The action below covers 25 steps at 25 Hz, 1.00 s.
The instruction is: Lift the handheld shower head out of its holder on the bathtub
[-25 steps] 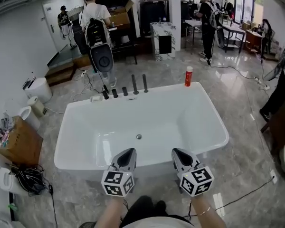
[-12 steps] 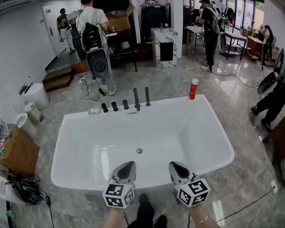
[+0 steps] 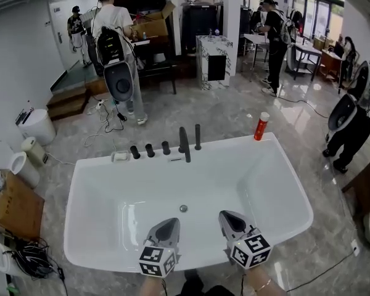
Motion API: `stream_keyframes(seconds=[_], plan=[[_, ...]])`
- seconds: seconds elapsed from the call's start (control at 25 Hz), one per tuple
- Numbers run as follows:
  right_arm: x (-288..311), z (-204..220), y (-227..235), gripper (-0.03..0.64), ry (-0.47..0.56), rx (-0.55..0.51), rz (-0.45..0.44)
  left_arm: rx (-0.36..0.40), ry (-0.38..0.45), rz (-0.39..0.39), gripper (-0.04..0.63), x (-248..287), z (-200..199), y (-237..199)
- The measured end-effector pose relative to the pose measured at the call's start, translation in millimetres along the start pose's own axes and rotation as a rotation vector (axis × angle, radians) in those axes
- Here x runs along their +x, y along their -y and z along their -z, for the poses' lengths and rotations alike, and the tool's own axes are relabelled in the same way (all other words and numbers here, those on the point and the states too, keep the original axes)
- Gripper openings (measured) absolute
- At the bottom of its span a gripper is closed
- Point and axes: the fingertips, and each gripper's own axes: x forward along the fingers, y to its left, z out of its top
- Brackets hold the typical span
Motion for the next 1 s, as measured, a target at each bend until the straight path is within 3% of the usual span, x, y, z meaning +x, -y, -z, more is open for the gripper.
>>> stream_keyframes(seconds=[0.52,1.0], plan=[[148,-7,89,0.033,-0.044,-0.048,0.046,-0.018,-0.036,0.022,0.02,107,-4,-66],[295,44,199,0.044,-0.094,-0.008,0.025,-0.052,-0.054,-0.047,0.02,241,23,-127]])
